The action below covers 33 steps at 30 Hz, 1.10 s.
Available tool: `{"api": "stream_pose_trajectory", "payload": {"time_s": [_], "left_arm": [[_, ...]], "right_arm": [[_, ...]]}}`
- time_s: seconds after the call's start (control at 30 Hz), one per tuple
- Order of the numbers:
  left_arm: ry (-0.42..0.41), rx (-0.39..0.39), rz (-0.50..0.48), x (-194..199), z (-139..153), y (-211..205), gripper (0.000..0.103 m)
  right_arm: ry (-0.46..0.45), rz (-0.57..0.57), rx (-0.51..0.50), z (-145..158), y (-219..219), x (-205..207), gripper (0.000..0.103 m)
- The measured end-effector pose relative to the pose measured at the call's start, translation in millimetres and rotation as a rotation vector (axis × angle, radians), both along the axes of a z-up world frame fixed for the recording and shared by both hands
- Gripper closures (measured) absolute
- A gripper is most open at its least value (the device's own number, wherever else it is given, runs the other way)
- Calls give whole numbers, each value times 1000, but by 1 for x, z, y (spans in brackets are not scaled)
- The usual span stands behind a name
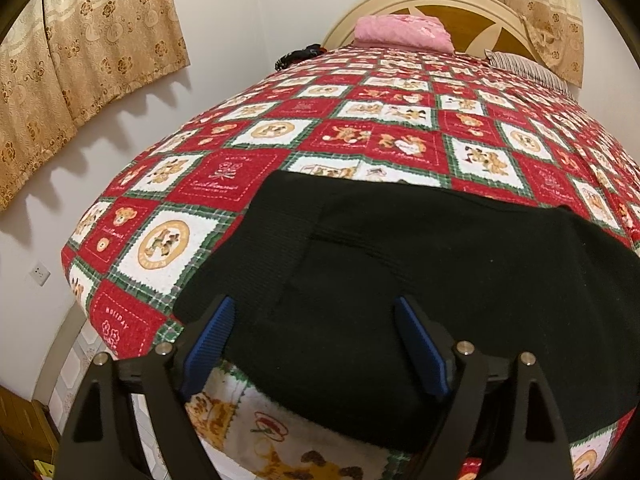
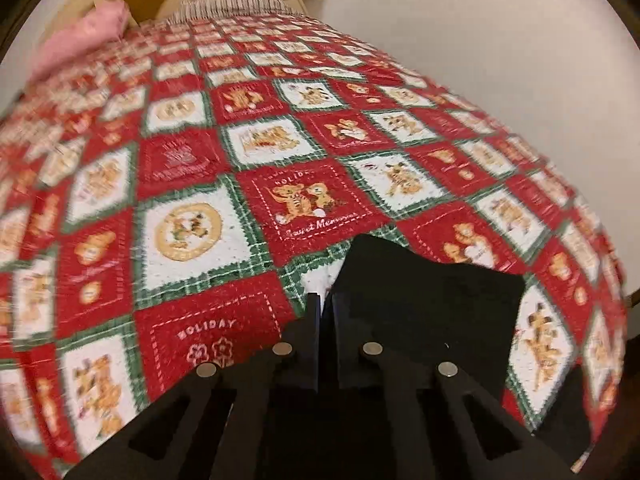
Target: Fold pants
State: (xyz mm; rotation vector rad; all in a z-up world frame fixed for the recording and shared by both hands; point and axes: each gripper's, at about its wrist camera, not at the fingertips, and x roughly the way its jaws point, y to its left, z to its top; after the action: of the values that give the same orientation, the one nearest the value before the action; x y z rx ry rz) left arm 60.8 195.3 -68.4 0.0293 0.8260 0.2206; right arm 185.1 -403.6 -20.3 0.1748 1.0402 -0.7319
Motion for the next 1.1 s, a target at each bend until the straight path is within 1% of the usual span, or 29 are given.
{"api": "stream_pose_trajectory", "payload": {"time_s": [0.03,0.07,0.13,0.17,0.2,0.23,0.27,0.33,0.37,0.4,0.5,0.57,0.6,0.63,0.7,0.8,0.83,0.87,0.93,1.0,1.03,1.1], "left_arm": [[0,1,1,0,0,0,17],[1,2,1,0,0,0,17],[5,1,4,1,0,0,17],[6,1,5,1,1,0,17],[7,2,6,1,1,0,17],[7,2,8,1,1,0,17],[7,2,9,1,1,0,17],[6,5,13,1,0,-1,17],[5,7,14,1,0,-1,17],[5,6,16,1,0,-1,17],[3,2,26,2,1,0,17],[-2,5,28,2,1,-1,16],[-4,6,28,1,1,-1,16],[-5,6,27,1,1,-1,16],[-4,7,23,2,1,0,16],[-2,11,23,3,1,-1,15],[-2,12,23,3,1,-1,15],[0,15,24,3,2,-1,15],[3,16,27,3,3,-1,15],[6,22,31,2,6,-2,15],[5,22,30,1,7,-4,15],[-7,-1,5,-4,14,-9,15]], "right_arm": [[-30,5,23,5,-4,-7,101],[-67,4,27,14,-7,-21,101],[-182,15,59,37,-13,-54,101],[-224,15,76,46,-15,-70,101],[-285,12,97,59,-17,-94,101],[-325,13,113,66,-19,-109,101],[-387,10,135,77,-22,-137,101],[-447,-12,155,85,-27,-171,101],[-483,-36,171,87,-31,-198,101],[-509,-54,186,87,-34,-215,101],[-558,-107,196,81,-42,-259,101],[-566,-149,198,70,-47,-281,101],[-564,-174,209,62,-51,-289,101],[-565,-189,218,57,-53,-296,103],[-569,-231,248,41,-56,-312,103],[-555,-255,266,26,-55,-325,103],[-560,-255,261,25,-55,-328,103],[-585,-239,252,28,-53,-330,103],[-622,-201,221,39,-51,-329,103],[-639,-167,198,52,-55,-322,102],[-648,-153,201,57,-60,-317,100],[-646,-138,229,57,-68,-309,86]]}}
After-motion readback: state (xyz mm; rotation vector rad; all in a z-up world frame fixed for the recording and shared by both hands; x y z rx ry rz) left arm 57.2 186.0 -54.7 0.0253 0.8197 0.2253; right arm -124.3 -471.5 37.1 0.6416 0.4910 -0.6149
